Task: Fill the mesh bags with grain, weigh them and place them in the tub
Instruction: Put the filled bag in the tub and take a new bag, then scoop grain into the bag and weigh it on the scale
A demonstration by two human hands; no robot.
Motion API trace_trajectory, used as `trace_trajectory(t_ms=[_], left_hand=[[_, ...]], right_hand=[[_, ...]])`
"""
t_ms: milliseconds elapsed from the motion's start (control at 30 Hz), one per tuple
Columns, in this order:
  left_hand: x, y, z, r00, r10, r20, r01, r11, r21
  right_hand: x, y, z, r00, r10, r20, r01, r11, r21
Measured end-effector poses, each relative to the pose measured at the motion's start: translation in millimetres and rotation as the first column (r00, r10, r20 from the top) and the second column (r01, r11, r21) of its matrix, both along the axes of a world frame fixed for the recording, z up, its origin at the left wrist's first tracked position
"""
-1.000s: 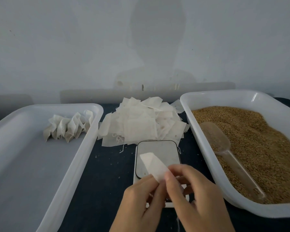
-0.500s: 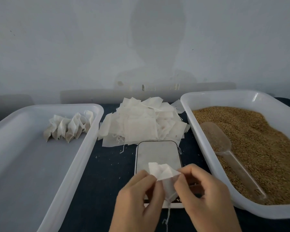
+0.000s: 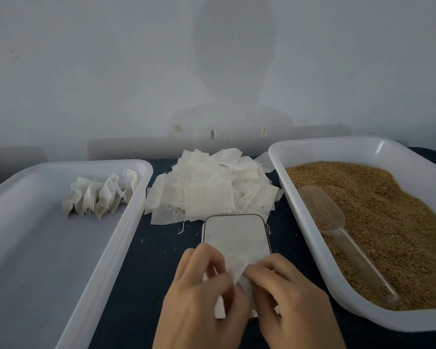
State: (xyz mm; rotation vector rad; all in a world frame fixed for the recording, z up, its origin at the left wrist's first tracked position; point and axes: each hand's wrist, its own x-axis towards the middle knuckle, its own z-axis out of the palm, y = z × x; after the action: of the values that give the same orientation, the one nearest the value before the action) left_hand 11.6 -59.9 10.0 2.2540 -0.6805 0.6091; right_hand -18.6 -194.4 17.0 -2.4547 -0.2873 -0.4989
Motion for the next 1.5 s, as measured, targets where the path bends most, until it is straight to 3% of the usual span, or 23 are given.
trace_trajectory(t_ms=[100,167,333,433,500,567,633,733,800,867,933,1033,1133,1300,1433,1500], left_hand=[[-3.2,2.6,2.6,0.983,-0.1,0.153,0.066,0.975,0.212],[-3.5,6.1,0.7,0.98,-0.141,0.141,0.097,0.955,0.281],[2.5,-3.4,-0.5,0.995,-0.091,0.043,0.065,0.904,0.422],[3.4,-14.6,7.7,0.955,-0.167,-0.243,0.238,0.925,0.297],[7.7,-24.0,7.6,0.893,-0.201,-0.402,0.298,0.935,0.193],[14.4,-33.6,4.2,0.856,-0.242,-0.457,0.306,0.95,0.069],[22.5,-42.7,4.9,0.834,-0.263,-0.486,0.241,0.965,-0.107],[34.6,-57.5,8.5,0.83,-0.31,-0.463,0.177,0.935,-0.309],[38.5,-72.6,13.5,0.811,-0.405,-0.422,0.209,0.875,-0.437],[39.0,-91.5,15.5,0.784,-0.48,-0.394,0.246,0.823,-0.513],[36.7,-109.3,14.9,0.759,-0.525,-0.386,0.272,0.794,-0.544],[32.4,-122.6,10.5,0.738,-0.537,-0.41,0.273,0.792,-0.546],[31.9,-114.8,3.5,0.726,-0.515,-0.456,0.247,0.814,-0.525],[35.0,-97.7,-0.9,0.744,-0.471,-0.474,0.235,0.848,-0.475],[32.6,-95.1,-1.4,0.739,-0.482,-0.47,0.261,0.849,-0.46],[31.3,-95.8,-3.9,0.733,-0.48,-0.481,0.262,0.853,-0.452]], right_hand=[[2.9,-4.3,-1.4,0.987,0.007,-0.163,0.002,0.998,0.057],[1.2,-10.8,-0.1,0.965,0.027,-0.262,-0.014,0.998,0.054],[2.0,-8.1,13.9,0.935,0.118,-0.334,-0.093,0.992,0.088],[5.7,-11.0,17.6,0.986,0.081,-0.147,-0.096,0.991,-0.094],[5.7,-17.2,20.1,0.968,0.078,-0.237,-0.101,0.991,-0.088],[3.5,-30.8,24.3,0.951,0.122,-0.283,-0.13,0.991,-0.01],[4.7,-52.1,32.2,0.971,0.138,-0.195,-0.138,0.99,0.01],[12.8,-102.4,36.4,0.99,-0.14,-0.029,0.141,0.989,0.045],[25.6,-132.1,31.9,0.91,-0.367,-0.194,0.314,0.914,-0.256],[38.1,-149.2,17.0,0.73,-0.517,-0.447,0.251,0.811,-0.528],[47.9,-147.9,1.3,0.657,-0.539,-0.528,0.186,0.794,-0.578],[50.6,-145.4,1.3,0.717,-0.492,-0.494,0.159,0.805,-0.571],[45.7,-165.3,18.1,0.716,-0.519,-0.466,0.215,0.8,-0.561],[28.7,-219.3,77.6,0.604,-0.569,-0.558,0.162,0.773,-0.613],[22.7,-217.3,83.1,0.564,-0.448,-0.694,0.031,0.851,-0.524],[25.9,-204.2,66.7,0.588,-0.417,-0.693,-0.002,0.856,-0.517]])
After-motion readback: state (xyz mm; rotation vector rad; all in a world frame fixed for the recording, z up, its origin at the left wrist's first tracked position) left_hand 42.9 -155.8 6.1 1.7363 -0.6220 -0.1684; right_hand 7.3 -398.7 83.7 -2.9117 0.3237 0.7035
